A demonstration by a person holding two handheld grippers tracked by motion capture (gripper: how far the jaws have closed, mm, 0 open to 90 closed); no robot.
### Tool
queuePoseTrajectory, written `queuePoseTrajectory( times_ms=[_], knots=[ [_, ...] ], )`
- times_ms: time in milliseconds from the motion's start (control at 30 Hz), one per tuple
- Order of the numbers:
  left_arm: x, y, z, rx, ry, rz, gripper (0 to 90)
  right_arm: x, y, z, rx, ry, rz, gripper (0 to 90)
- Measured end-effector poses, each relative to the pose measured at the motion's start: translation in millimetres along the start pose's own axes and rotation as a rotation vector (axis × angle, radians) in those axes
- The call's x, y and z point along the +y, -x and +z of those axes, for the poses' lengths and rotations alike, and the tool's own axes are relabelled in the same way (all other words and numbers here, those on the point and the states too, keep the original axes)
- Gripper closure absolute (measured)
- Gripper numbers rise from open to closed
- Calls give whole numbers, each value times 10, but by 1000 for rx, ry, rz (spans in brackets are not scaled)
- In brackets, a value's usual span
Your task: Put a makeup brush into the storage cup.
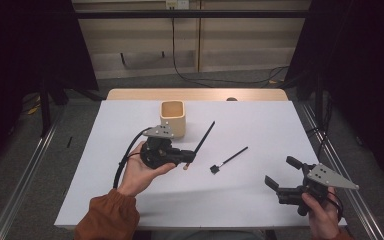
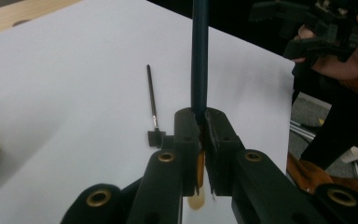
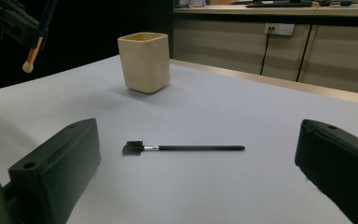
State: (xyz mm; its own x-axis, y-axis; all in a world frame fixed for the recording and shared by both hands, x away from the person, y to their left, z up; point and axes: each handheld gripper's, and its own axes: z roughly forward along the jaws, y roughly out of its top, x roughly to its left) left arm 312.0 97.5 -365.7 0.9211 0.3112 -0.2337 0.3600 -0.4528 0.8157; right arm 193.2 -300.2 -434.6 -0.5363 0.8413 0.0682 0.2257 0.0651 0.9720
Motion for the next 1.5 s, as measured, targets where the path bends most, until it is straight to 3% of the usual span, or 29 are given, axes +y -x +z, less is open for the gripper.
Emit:
queuePoseTrajectory(
  times_ms=[233,367,633,933,1167,1233,1367,1500],
  knots=[
    [52,32,132,-16,-86,46,845,0,-1,4,5,-1,2,0],
    [76,43,166,-36,-119,48,844,0,-5,9,9,-2,10,0],
    [150,39,173,-37,-209,67,844,0,-7,10,12,-1,13,0],
    [224,47,182,-81,-305,75,844,-5,-9,18,22,-8,7,0],
    [262,66,270,-83,-375,98,844,-5,-9,19,25,-9,8,0],
    [272,79,288,-55,-383,115,843,-6,-10,18,26,-8,6,0],
    [279,77,320,-48,-418,112,844,-7,-11,19,33,-9,6,0],
    [290,72,334,-62,-460,129,844,-8,-14,25,41,-14,4,0]
  ],
)
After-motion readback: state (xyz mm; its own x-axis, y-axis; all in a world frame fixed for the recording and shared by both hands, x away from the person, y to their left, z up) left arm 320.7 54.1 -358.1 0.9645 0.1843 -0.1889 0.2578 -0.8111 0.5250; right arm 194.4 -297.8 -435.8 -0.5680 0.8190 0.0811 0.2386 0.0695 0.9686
